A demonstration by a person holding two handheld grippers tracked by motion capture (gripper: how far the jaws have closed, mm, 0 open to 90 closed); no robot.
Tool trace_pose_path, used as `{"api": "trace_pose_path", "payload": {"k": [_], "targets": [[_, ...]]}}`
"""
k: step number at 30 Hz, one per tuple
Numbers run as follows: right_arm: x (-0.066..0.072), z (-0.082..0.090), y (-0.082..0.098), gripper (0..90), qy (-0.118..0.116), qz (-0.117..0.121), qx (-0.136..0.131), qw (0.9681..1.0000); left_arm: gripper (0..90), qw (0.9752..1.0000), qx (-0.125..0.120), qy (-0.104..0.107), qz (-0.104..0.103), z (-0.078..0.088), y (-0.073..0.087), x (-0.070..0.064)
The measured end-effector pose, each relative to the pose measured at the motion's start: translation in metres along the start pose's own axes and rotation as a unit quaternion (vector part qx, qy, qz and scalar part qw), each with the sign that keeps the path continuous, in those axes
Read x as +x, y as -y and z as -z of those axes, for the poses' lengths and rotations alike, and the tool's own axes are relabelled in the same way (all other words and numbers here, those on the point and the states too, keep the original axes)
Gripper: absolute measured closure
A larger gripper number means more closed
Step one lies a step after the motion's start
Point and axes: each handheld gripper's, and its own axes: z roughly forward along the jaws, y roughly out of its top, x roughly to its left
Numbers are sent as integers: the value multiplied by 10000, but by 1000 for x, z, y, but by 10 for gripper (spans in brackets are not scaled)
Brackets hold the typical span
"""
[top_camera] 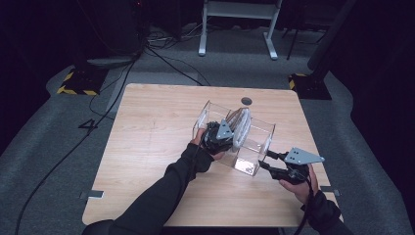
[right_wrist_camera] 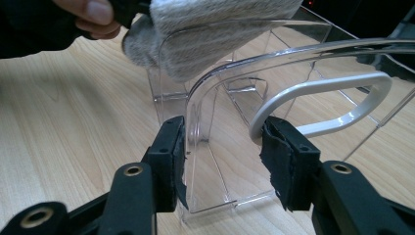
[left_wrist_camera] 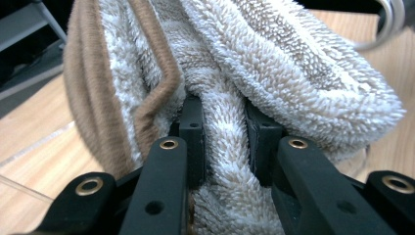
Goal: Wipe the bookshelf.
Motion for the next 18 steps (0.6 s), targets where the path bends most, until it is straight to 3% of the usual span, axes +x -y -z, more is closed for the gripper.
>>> {"api": "trace_pose_path", "payload": {"k": [2,4,12,18], "targets": [[0,0,0,529,17,5,4,10000,744,10000,56,33,-28,0,1,-2],[1,-1,0,528,35,-1,14,10000,743,9997,104,-121,-160,0,4,-9],[2,-1,1,528,52,-13,3,10000,745,9998,191,-22,-70,6,19,-20],[3,-2,0,528,91,-18,-6,10000,744,9986,470,191,126,-4,44,-23]]}}
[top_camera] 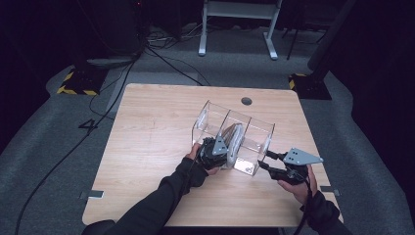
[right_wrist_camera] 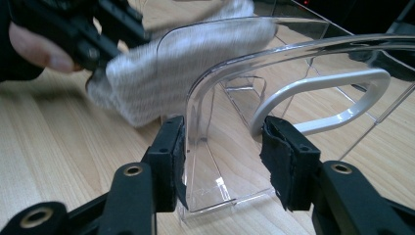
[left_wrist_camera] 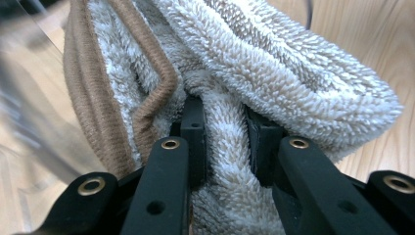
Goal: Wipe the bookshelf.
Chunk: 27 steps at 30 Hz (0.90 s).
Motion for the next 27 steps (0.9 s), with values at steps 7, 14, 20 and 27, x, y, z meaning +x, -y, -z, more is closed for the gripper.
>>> {"api": "trace_pose_path", "payload": {"k": [7,14,20,27], "targets": [[0,-1,0,528,-5,-26,-14,10000,743,9997,102,209,125,-8,12,2],[1,-1,0,528,-17,-53,-16,10000,743,9996,-70,216,175,1,4,5],[2,-3,0,528,-23,-85,-15,10000,743,9973,-709,93,134,31,-25,13],[2,-4,1,524,-33,-79,-13,10000,743,9953,-903,156,321,30,-31,18]]}}
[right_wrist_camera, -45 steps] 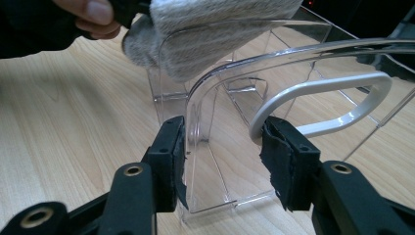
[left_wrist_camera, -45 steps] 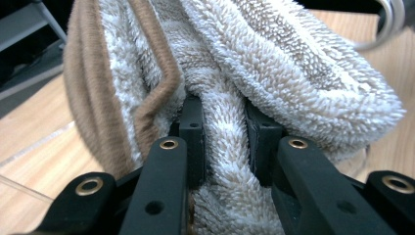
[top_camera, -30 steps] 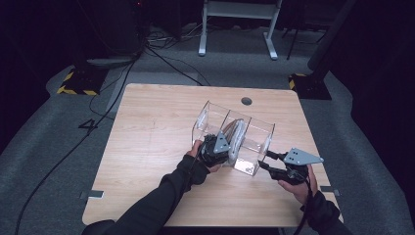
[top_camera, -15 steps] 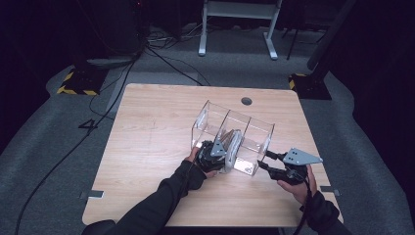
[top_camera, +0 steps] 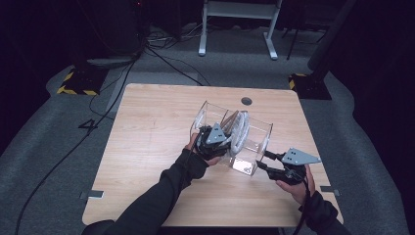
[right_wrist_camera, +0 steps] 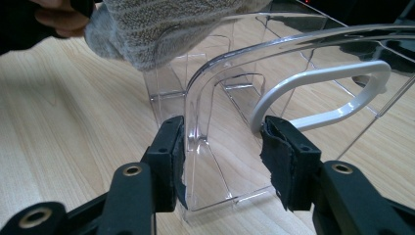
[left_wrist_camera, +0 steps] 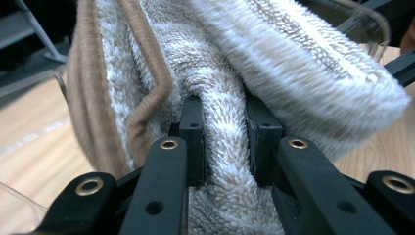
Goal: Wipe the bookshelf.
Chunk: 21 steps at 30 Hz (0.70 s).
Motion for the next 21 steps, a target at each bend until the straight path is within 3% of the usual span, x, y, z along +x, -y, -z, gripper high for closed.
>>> {"api": "trace_pose_path", "payload": {"k": [3,5,7,14,17,21], "targets": [[0,0,0,523,-2,-23,-1,10000,743,9999,125,-34,1,-2,7,1],[0,-1,1,518,-14,-35,5,10000,746,9997,201,-57,-119,-5,13,-3],[0,-1,1,518,3,-12,12,10000,744,9986,428,-127,-279,-8,20,-9],[1,-2,1,513,25,7,35,10000,742,9962,852,77,-166,-19,51,-13],[0,-2,1,512,20,-12,39,10000,743,9962,859,174,-19,-20,55,-12],[0,-2,2,513,23,-45,50,10000,743,9955,931,121,-161,-17,54,-13]]}}
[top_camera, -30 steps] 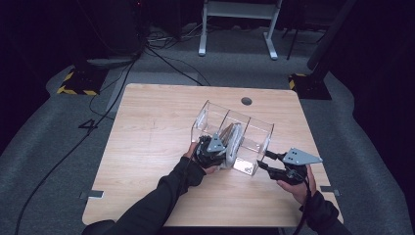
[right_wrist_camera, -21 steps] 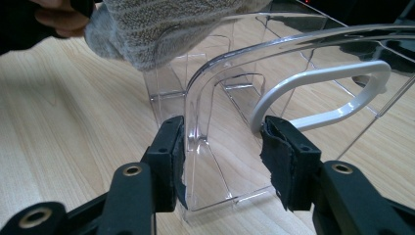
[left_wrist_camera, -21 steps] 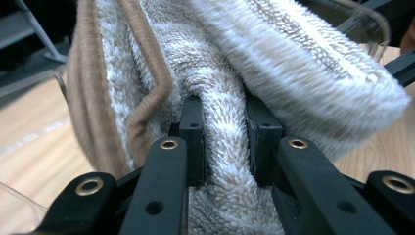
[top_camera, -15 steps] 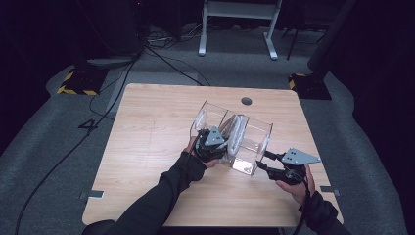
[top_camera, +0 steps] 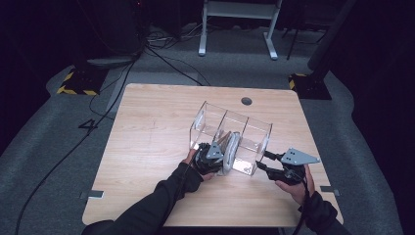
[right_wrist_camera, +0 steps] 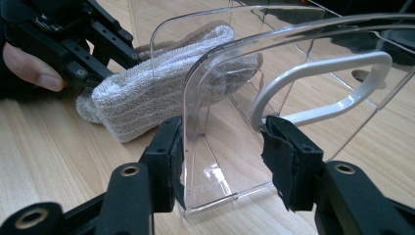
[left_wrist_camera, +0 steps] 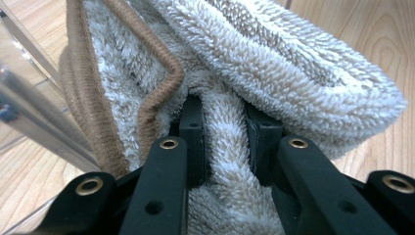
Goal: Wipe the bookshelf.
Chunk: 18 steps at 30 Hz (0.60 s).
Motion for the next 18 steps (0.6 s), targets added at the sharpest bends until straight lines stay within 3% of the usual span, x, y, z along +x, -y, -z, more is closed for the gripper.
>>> {"api": "trace_pose_path", "payload": {"k": [1,5,12,17,18], "targets": [[0,0,0,513,-3,-7,8,10000,742,10000,-10,-44,-75,2,-2,1],[0,-1,0,514,-5,-15,15,10000,742,9994,-305,-144,-6,14,-14,5],[2,-2,-1,514,22,-13,30,10000,743,9967,-729,-333,-145,38,-52,13],[3,-4,-1,514,41,-19,52,10000,742,9959,-630,-513,-387,41,-80,18],[4,-4,0,564,2,-40,81,10000,742,9960,-591,-542,-384,40,-83,20]]}}
